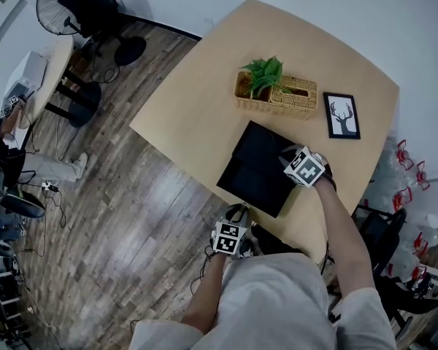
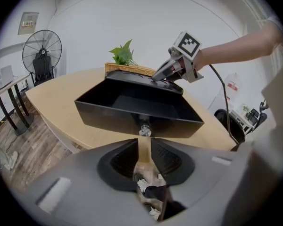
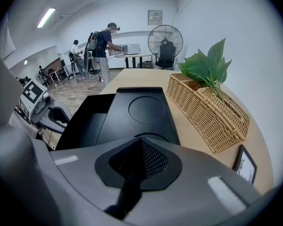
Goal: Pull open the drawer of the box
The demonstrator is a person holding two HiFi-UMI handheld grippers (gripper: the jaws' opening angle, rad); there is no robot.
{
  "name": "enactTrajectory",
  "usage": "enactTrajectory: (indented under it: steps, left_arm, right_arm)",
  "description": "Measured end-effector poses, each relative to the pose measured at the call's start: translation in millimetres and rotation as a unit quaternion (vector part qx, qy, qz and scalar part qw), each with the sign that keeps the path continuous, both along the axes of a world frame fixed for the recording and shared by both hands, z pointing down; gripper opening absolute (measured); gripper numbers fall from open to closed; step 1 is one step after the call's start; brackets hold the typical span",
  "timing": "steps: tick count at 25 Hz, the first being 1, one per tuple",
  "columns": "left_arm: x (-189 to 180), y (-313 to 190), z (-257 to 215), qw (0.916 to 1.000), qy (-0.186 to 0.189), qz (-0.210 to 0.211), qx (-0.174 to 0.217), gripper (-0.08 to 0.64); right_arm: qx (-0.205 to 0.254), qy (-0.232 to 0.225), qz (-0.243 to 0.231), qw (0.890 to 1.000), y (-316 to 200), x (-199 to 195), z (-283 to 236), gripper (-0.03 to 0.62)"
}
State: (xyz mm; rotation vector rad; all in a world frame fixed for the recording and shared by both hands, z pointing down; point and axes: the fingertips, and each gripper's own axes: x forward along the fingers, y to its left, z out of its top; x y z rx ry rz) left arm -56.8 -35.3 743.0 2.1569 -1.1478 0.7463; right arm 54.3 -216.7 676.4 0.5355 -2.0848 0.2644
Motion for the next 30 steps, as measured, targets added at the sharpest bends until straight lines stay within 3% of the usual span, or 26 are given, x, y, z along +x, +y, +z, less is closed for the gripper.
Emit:
enactTrajectory:
  steps: [6, 11, 15, 22, 30]
  left_arm:
    - [-24.5, 13.3, -6.2, 0.9997, -0.013, -0.012, 0.014, 0.127]
    - [-28.6, 2.4, -33.5, 0.9990, -0.011, -0.011, 0.041, 0.127]
    - [-28.7, -8.6, -54.4, 0.9977, -0.007, -0.009, 0.067, 0.127]
    - [-15.2, -13.4, -93.1, 0.9951, 0.012, -0.003, 0.098, 0.127]
    - [0.3, 10.3, -102.0, 0.9945, 0.020, 0.000, 0.103, 0.127]
  right_arm:
    - [-0.004, -0.008, 0.053, 0.999, 5.4, -6.1, -8.0, 0.000]
    - [0.042, -0.098, 0.092, 0.990, 31.8, -27.5, -44.8, 0.000]
    - [0.054, -0.131, 0.128, 0.982, 63.1, -26.0, -58.1, 0.000]
    - [0.054, -0.208, 0.233, 0.949, 117.9, -10.5, -70.0, 0.000]
    - [0.077, -0.253, 0.296, 0.918, 170.2, 2.6, -75.2, 0.000]
